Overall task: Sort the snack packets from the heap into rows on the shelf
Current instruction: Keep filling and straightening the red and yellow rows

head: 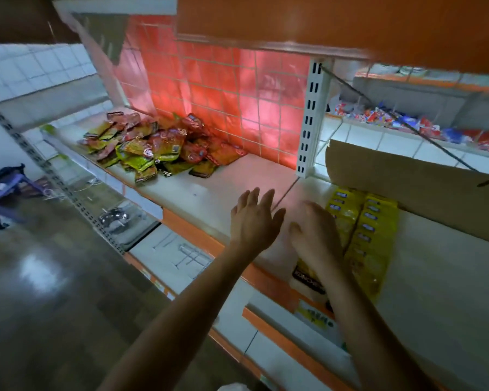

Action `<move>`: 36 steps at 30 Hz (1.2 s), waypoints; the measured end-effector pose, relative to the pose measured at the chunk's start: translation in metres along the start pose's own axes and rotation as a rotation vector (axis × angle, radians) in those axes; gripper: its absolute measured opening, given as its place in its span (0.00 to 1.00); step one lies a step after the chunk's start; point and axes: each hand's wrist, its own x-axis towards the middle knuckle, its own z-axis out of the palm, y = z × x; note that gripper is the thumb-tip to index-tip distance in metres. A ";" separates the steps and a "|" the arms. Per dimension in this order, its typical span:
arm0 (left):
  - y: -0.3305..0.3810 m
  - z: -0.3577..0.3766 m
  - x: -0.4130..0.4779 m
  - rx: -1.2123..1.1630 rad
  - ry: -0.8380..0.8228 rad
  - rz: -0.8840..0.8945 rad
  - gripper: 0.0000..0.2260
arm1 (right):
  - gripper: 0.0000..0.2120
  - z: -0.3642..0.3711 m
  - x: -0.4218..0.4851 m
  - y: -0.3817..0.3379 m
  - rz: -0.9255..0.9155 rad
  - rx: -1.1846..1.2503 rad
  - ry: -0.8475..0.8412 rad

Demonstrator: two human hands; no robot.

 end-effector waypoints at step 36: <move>-0.255 -0.062 0.207 0.082 0.173 -0.108 0.24 | 0.33 0.198 0.228 -0.164 0.637 -0.201 0.083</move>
